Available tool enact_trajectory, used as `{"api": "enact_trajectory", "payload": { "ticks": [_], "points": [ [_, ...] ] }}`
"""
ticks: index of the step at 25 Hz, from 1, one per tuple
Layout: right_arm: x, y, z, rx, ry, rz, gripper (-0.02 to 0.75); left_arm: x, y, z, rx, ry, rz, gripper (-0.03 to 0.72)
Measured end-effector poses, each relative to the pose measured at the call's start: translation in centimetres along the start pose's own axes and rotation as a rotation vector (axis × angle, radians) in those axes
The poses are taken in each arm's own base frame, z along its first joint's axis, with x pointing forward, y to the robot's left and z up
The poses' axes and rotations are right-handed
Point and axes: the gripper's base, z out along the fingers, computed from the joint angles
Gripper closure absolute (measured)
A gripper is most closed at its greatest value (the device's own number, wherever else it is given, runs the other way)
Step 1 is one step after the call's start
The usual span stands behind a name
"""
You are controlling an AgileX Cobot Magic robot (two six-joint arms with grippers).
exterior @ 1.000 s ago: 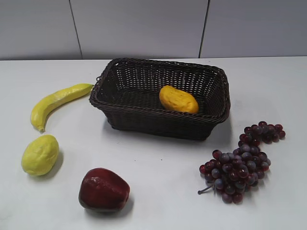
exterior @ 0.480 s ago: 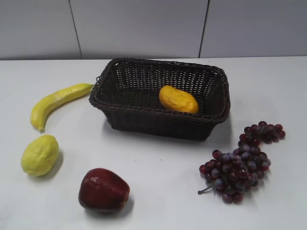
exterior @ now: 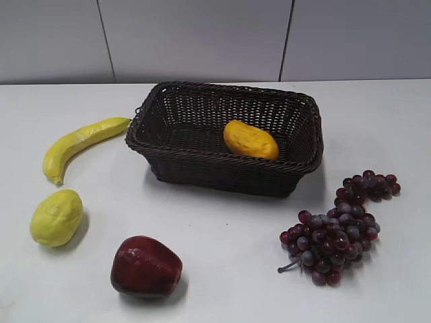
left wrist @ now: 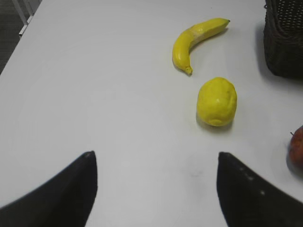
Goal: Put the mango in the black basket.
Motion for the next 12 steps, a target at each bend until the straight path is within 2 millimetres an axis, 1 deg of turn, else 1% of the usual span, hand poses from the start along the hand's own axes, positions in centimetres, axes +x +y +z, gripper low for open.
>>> {"api": "enact_trajectory", "payload": {
  "ticks": [4,12],
  "points": [
    [0.03,0.03,-0.06,0.051,0.004,0.024,0.147,0.00,0.00,0.00,0.000,0.000,0.000,0.099],
    [0.04,0.05,-0.08,0.075,0.006,0.036,0.146,0.00,0.00,0.00,0.000,0.000,0.000,0.099]
  ]
}}
